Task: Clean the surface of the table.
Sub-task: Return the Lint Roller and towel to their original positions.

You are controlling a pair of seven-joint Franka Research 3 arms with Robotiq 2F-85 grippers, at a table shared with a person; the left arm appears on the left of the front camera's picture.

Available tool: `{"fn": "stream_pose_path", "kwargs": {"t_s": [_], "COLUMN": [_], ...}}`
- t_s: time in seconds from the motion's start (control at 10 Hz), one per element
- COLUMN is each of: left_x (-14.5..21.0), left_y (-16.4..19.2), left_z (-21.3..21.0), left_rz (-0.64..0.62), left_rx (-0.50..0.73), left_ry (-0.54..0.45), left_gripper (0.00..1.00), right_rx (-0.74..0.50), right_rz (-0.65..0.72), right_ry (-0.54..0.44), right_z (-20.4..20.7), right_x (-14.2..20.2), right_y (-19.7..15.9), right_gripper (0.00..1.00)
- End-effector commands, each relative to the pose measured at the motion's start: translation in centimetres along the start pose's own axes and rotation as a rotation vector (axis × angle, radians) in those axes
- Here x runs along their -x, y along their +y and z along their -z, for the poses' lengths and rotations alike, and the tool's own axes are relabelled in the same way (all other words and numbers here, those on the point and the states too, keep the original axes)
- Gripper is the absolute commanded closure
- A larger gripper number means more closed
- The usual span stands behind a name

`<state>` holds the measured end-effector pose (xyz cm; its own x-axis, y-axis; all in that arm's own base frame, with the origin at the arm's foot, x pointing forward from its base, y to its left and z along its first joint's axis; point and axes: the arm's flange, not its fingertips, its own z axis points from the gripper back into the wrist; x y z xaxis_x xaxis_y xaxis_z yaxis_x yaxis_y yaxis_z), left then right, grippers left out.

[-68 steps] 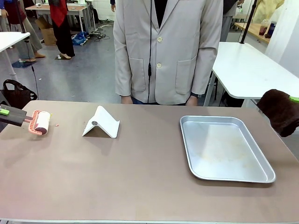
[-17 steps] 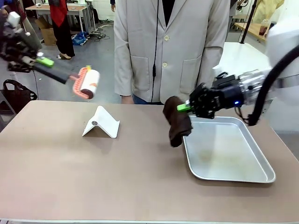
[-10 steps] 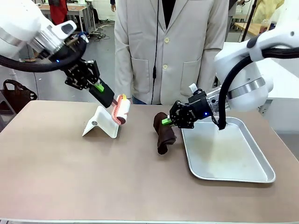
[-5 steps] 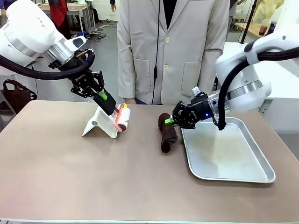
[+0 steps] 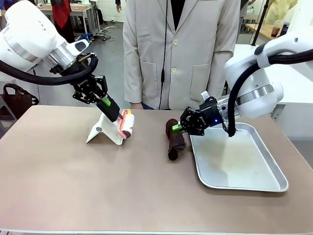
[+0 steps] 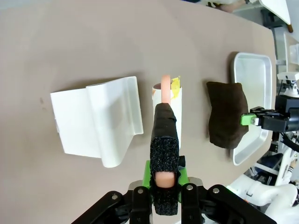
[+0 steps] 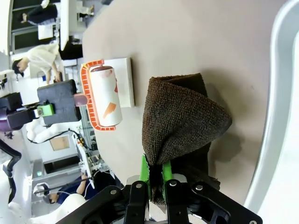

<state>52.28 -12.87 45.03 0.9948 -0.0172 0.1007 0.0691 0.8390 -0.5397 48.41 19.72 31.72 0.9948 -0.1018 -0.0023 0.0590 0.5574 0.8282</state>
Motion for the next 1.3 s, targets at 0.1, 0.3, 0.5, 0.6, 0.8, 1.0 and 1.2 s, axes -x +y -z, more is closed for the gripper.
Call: {"fn": "stream_pose_path", "kwargs": {"t_s": [0.1,0.3,0.5,0.6,0.8,1.0,1.2], "left_x": [0.5,0.2,-0.2,-0.3,-0.7,-0.9,-1.0], "left_y": [0.3,1.0,1.6,1.8,2.6,3.0,2.9], "left_z": [0.4,0.9,0.9,1.0,1.9,2.0,1.9], "left_rz": [-0.061,-0.069,-0.077,-0.080,-0.093,-0.099,-0.101], "left_rx": [-0.046,-0.062,-0.068,-0.070,-0.088,-0.090,-0.095], "left_ry": [-0.016,-0.009,-0.009,-0.004,0.013,0.010,0.006], "left_gripper": [0.77,0.77,0.77,0.77,0.77,0.77,0.77], "right_rx": [0.032,0.030,0.024,0.026,0.032,0.033,0.031], "right_rz": [0.036,0.044,0.057,0.063,0.069,0.070,0.075], "right_ry": [-0.029,-0.006,-0.005,-0.001,0.003,0.009,0.018], "right_z": [2.0,2.5,2.7,2.9,3.0,3.1,3.2], "right_x": [0.0,-0.1,-0.3,-0.4,-0.5,-0.6,-0.6], "right_y": [-0.7,-1.2,-1.5,-1.6,-1.9,-2.0,-2.0], "right_gripper": [0.88,0.88,0.88,0.88,0.88,0.88,0.88]}}
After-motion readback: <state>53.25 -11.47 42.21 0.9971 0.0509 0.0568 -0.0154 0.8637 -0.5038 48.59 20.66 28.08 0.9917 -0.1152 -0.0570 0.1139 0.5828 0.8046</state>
